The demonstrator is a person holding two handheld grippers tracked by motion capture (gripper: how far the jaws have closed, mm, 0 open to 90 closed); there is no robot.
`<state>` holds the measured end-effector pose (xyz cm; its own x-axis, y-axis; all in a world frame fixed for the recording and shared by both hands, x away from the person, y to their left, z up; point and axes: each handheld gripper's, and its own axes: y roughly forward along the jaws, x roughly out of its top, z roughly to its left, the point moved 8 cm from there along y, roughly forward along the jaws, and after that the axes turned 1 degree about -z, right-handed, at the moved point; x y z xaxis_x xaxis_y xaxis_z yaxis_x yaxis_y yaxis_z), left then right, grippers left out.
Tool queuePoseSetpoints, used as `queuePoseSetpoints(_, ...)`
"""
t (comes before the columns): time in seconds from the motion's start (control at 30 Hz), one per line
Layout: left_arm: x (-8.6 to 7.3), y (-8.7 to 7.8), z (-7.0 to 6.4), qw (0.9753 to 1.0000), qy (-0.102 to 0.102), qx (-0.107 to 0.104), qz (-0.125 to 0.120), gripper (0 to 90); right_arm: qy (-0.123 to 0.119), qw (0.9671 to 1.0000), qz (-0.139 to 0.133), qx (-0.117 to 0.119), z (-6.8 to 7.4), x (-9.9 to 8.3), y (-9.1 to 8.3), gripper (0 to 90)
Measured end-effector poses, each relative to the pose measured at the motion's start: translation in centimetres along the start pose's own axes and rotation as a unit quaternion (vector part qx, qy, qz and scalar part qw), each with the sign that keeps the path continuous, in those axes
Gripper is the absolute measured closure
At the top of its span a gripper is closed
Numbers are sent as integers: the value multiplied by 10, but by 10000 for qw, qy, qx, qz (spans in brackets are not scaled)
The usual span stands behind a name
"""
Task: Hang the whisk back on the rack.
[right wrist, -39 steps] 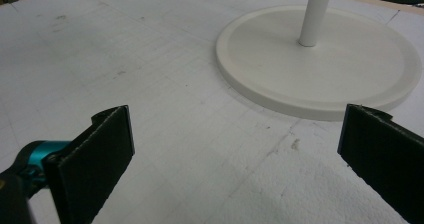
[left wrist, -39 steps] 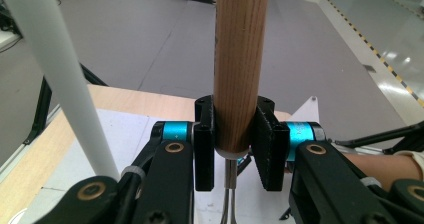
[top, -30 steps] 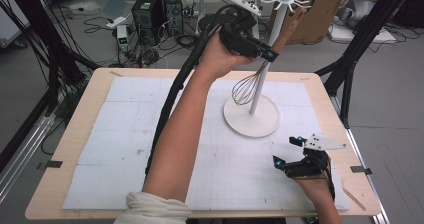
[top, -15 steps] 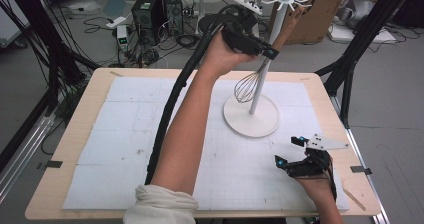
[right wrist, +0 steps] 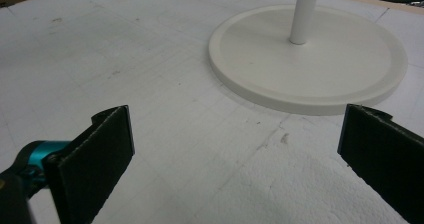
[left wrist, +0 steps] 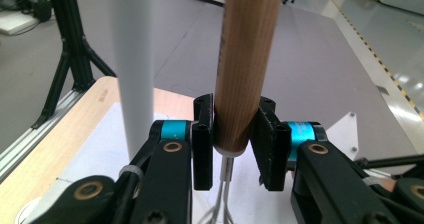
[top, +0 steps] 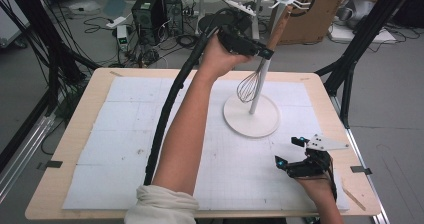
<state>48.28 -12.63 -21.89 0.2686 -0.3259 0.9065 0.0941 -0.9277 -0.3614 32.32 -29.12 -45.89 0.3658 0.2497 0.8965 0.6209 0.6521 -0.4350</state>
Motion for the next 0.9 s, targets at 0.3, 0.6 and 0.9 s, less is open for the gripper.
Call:
queuePoseSetpoints(0.3,-11,-7,3,9993,23,275,266,501,21,10000,10,20,2,0,0,4)
queuePoseSetpoints(0.6,-28,-28,-4,9989,53,281,373,404,7,10000,-15,-13,-1,1,-3,4)
queuePoseSetpoints(0.9,-49,-55,-16,9985,267,395,276,273,-15,10000,35,-24,1,0,-1,4)
